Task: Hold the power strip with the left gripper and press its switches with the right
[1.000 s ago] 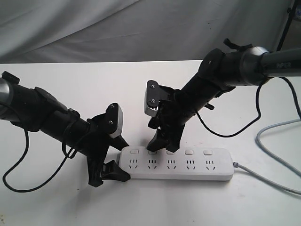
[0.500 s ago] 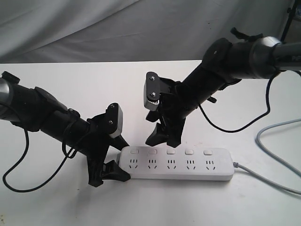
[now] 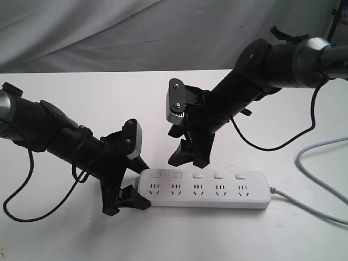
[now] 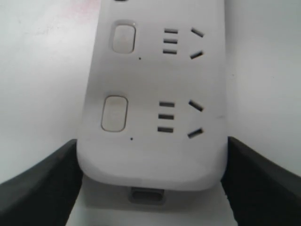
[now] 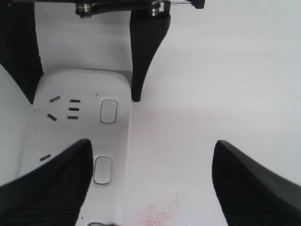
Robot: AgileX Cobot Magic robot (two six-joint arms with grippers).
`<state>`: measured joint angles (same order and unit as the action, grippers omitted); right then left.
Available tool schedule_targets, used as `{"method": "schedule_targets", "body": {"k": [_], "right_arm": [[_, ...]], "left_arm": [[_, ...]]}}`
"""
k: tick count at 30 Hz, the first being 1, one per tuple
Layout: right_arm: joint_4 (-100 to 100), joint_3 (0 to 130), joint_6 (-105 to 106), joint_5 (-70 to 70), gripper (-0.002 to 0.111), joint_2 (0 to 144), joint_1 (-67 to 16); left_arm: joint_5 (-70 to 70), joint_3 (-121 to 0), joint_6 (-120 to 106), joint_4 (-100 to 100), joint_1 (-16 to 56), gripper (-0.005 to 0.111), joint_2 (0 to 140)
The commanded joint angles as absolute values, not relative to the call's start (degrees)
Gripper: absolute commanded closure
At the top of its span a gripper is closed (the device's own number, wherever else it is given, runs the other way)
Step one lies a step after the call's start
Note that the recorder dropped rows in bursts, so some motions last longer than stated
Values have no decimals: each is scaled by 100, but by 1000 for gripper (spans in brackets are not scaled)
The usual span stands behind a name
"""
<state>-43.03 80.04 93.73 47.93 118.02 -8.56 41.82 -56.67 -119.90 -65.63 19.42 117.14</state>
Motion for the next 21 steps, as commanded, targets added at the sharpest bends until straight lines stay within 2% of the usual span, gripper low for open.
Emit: {"method": "schedule_targets", "body": {"k": [1,13,21], "right_arm": [[-4132,7980,9356,4909,42,11757,-855],[-3550,7980,8940,5036,42,11757,-846],[-4321,7571,9578,5058,42,11745,-229]], "left_arm": [[4045,-5701,-11995,-6588,1958,107,11719],[4045,-5701,-11995,-6588,1958,107,11719],[4045,-5701,-11995,-6588,1958,107,11719]]}}
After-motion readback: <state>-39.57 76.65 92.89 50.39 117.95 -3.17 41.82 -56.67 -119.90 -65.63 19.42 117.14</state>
